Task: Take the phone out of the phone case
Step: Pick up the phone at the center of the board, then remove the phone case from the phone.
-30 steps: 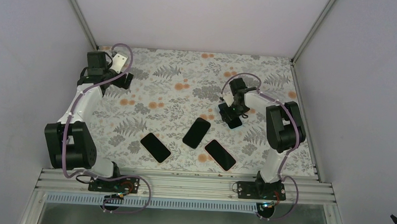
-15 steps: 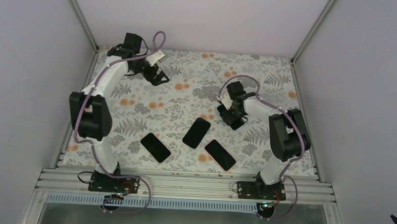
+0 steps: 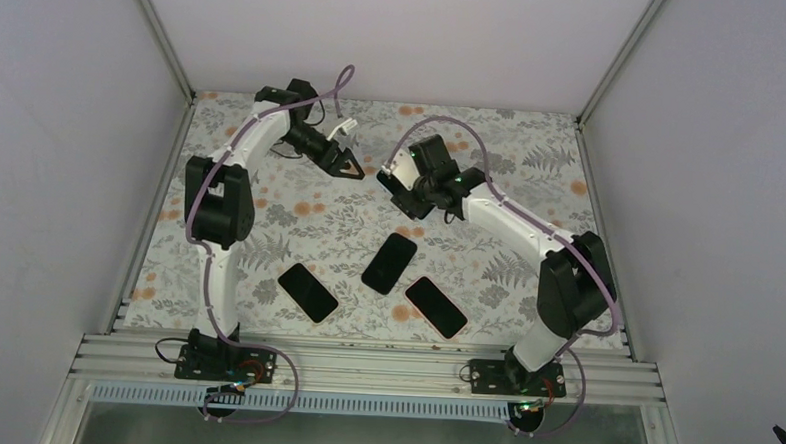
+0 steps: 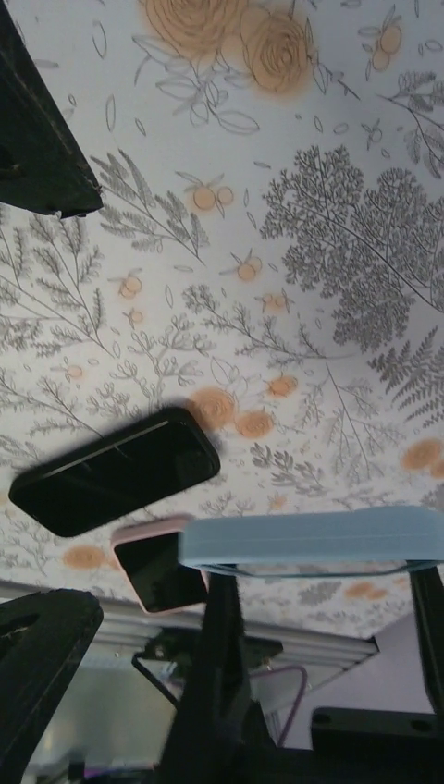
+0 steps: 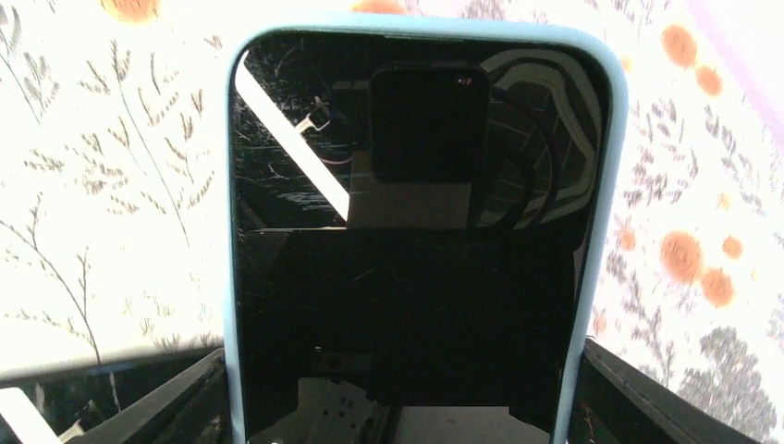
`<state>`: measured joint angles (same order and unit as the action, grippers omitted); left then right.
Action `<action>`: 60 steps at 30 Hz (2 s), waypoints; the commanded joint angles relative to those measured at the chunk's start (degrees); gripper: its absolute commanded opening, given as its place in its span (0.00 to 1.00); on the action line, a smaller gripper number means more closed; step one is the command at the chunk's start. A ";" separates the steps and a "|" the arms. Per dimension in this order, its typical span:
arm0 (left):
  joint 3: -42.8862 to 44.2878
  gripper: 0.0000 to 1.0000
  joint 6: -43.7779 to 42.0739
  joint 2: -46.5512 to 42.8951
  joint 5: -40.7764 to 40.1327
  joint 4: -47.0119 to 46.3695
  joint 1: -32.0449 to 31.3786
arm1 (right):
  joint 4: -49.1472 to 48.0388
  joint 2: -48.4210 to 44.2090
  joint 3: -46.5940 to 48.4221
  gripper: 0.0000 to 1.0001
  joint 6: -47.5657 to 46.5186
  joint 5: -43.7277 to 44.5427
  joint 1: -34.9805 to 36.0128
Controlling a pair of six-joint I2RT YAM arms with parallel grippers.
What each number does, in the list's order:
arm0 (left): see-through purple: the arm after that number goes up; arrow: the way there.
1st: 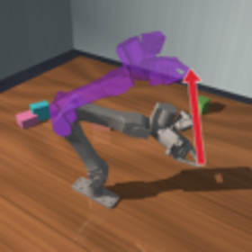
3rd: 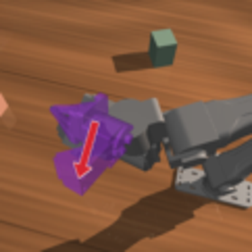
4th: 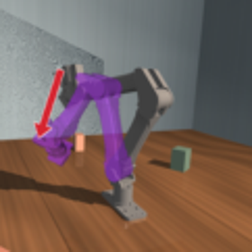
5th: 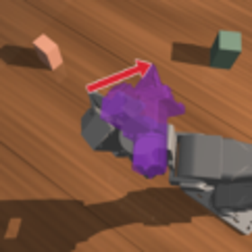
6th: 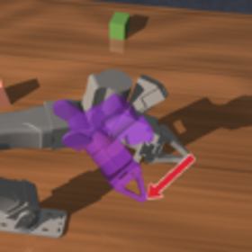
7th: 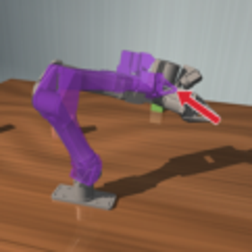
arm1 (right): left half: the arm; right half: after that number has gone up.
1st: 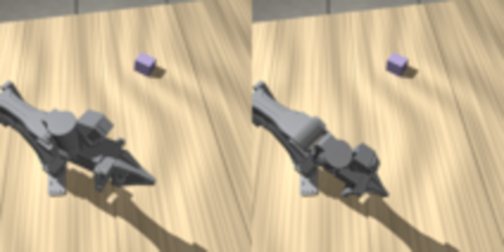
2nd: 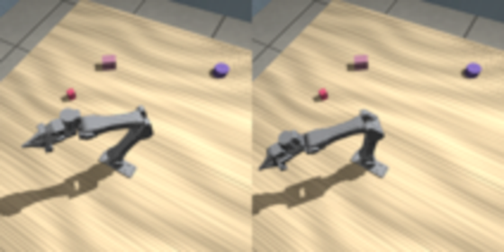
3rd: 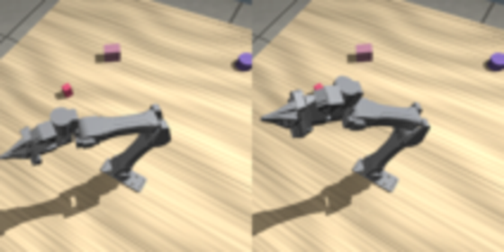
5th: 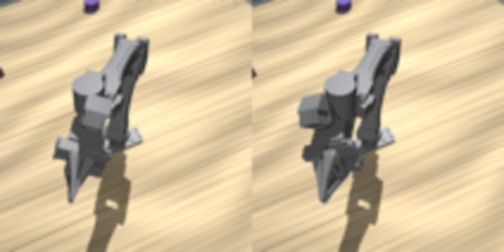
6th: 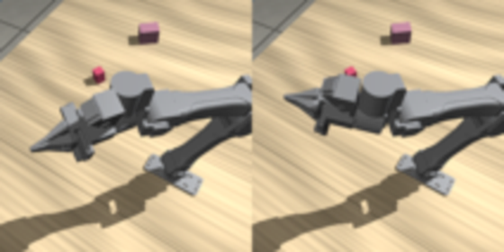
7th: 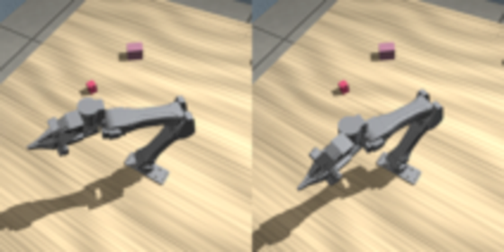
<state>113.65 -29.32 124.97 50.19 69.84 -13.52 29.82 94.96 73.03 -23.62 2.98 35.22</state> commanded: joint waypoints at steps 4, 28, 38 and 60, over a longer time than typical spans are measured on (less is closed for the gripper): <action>2.84 0.98 0.55 1.43 9.58 4.96 -0.04 | -3.67 5.10 7.99 0.64 -1.96 2.62 3.67; 0.09 0.02 -5.36 0.59 17.58 7.94 -1.14 | -1.30 4.20 11.17 0.99 -3.04 1.58 9.06; -7.25 0.02 -19.88 -11.12 5.53 7.94 -1.40 | 17.01 -8.02 3.85 1.00 -15.80 -25.65 -3.31; -12.84 0.02 -32.03 -24.93 2.74 7.83 -8.22 | 28.71 3.49 10.85 0.95 -23.85 -37.13 -7.23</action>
<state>101.19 -59.29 100.86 50.59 77.95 -20.88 55.96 96.79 81.30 -45.25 -30.44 28.05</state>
